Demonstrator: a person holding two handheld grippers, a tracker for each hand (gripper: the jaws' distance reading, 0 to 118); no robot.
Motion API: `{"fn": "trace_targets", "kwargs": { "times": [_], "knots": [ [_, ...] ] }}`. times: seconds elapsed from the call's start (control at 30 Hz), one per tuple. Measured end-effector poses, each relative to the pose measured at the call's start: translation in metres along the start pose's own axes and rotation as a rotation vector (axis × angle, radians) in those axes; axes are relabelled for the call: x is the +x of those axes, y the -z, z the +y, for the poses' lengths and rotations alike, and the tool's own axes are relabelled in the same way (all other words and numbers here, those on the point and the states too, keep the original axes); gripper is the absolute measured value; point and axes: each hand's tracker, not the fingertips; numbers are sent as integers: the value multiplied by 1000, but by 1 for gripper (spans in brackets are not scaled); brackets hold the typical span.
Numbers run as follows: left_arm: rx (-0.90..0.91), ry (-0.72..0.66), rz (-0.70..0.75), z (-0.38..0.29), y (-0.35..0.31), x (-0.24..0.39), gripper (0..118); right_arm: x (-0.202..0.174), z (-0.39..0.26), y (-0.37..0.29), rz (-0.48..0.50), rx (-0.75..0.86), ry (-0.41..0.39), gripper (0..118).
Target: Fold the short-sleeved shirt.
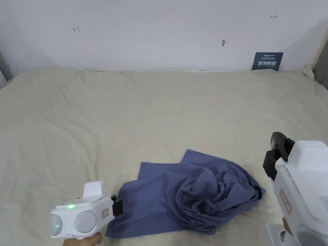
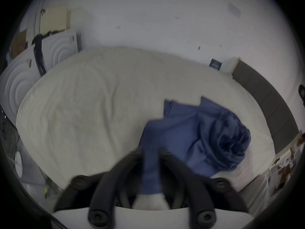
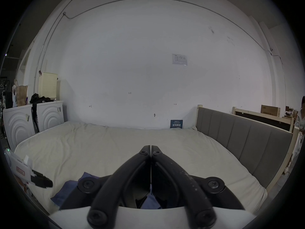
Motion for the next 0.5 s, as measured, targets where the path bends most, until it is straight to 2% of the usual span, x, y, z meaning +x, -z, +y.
{"fn": "trace_targets", "kwargs": {
  "times": [0.03, 0.07, 0.1, 0.13, 0.27, 0.3, 0.37, 0.4, 0.43, 0.5],
  "knots": [
    [-26, -11, 7, -5, 6, -2, 62, 0, -2, 1, 1, -5, 0, 3],
    [-62, -16, 14, -9, 12, -3, 87, 1, -4, 2, 1, -12, 0, 3],
    [-82, -24, 19, -13, 18, -5, 105, 1, -6, 3, 2, -20, -1, 3],
    [-79, -26, 27, -17, 20, -4, 113, 1, -7, 4, 2, -26, -1, 3],
    [-143, -4, 75, -26, 39, 3, 109, 3, -13, 8, 2, -48, -4, 3],
    [-159, 0, 80, -27, 44, 5, 103, 4, -15, 9, 1, -55, -4, 3],
    [-178, 16, 83, -29, 52, 11, 63, 5, -17, 11, -1, -64, -3, 3],
    [-188, 29, 87, -33, 55, 16, 53, 6, -19, 12, -2, -69, -3, 3],
    [-186, 43, 108, -35, 56, 20, 53, 7, -20, 13, -2, -74, -3, 3],
    [-170, 71, 128, -34, 53, 27, 40, 9, -23, 17, -4, -91, -6, 3]
  ]
}}
